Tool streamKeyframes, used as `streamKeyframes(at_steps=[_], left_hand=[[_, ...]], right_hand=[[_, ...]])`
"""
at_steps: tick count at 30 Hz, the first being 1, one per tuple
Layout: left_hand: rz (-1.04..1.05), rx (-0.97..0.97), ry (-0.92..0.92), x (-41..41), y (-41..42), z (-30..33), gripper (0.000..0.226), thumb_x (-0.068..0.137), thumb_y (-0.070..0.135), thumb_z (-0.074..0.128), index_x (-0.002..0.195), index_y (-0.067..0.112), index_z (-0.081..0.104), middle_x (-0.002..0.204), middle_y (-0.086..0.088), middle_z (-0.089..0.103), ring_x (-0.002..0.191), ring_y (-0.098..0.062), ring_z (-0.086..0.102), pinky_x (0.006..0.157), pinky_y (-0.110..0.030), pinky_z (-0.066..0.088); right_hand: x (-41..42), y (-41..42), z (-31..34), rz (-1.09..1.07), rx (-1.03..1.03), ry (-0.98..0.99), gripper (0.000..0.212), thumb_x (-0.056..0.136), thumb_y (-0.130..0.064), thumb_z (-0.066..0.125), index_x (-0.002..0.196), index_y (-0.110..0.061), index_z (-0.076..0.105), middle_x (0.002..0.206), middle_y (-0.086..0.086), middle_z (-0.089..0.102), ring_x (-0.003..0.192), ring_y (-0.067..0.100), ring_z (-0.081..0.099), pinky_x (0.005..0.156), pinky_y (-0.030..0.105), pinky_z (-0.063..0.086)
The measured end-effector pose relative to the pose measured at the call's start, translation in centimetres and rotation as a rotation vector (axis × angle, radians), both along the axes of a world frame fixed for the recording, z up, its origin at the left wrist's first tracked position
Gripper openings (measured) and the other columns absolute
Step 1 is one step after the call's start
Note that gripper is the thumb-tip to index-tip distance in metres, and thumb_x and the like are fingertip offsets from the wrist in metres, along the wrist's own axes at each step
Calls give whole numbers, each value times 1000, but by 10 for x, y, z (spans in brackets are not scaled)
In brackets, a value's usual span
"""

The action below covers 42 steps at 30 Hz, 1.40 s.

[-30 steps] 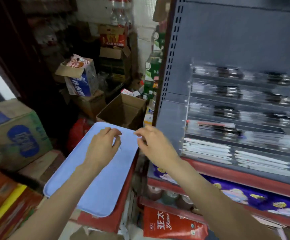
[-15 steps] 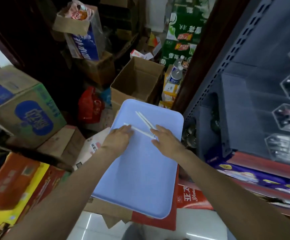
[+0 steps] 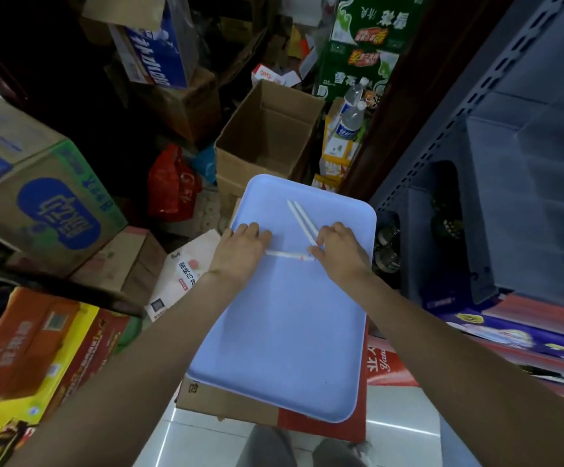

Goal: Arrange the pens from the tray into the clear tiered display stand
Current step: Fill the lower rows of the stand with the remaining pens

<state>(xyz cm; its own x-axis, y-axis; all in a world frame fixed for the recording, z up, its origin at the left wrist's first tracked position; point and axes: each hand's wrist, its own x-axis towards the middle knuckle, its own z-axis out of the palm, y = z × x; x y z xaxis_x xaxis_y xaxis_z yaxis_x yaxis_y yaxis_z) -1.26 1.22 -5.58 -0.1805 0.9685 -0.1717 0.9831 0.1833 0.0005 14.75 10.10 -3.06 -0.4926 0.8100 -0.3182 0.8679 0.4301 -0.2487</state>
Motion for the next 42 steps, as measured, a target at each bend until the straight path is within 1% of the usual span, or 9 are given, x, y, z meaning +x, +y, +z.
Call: streamKeyframes(at_steps=[5,12,14,17,23,27,30,35,42], left_hand=[[83,-51,-181,-7,-9,6,20,98,17,41,113,6,47,116,-12,51,110,-29,50,83,-36,39],[489,40,-983,10,-13,13,11,91,14,56,83,8,52,78,-11,67,74,-22,63,76,-32,48],[610,82,-1325,17,-14,17,11,89,8,59,89,4,49,72,-10,66,59,-13,64,68,-27,55],[655,166,-1541,24,-12,32,9,90,1,56,97,2,51,69,-12,63,51,-9,64,55,-17,53],[637,370,-1649,31,-5,65,7,90,1,56,86,3,61,76,-8,66,68,-10,68,71,-20,57],[555,446,-1693,49,0,100,8,90,-1,54,93,0,62,85,-11,69,79,-15,70,78,-22,57],[510,499,-1709,69,3,126,9,91,2,54,94,2,63,91,-14,70,85,-20,70,81,-24,57],[508,616,-1891,120,1,168,22,98,23,45,95,4,57,89,-15,72,83,-23,71,73,-24,57],[309,787,-1470,209,1,201,14,87,1,60,81,13,65,78,-9,67,78,-25,65,71,-24,55]], right_hand=[[-5,1,-3,-32,9,-11,24,94,-18,53,114,-6,46,115,17,46,109,34,45,79,44,47],[-4,-10,-4,-192,-222,98,19,93,-17,56,95,-4,42,111,21,57,101,38,58,67,35,42],[-2,-13,-3,-227,-274,140,19,94,-17,54,82,-4,45,108,23,59,98,38,59,72,36,48],[1,-18,4,-337,-387,294,15,93,-11,53,84,-1,54,97,21,59,93,39,62,84,51,53],[8,-24,56,-492,-620,716,11,97,-2,45,95,2,55,116,30,57,105,38,60,82,39,53],[19,-23,94,-424,-586,893,20,97,-2,43,82,-10,54,99,18,62,78,22,64,67,27,52],[36,-22,117,-408,-471,962,14,97,-5,45,106,-2,55,100,12,62,71,11,63,66,19,55],[89,-24,153,-354,-285,998,10,95,-5,48,97,-4,58,95,16,66,75,17,65,85,36,55],[211,-19,199,-347,-76,1014,8,96,-9,48,94,-10,56,83,9,66,86,28,66,87,41,50]])
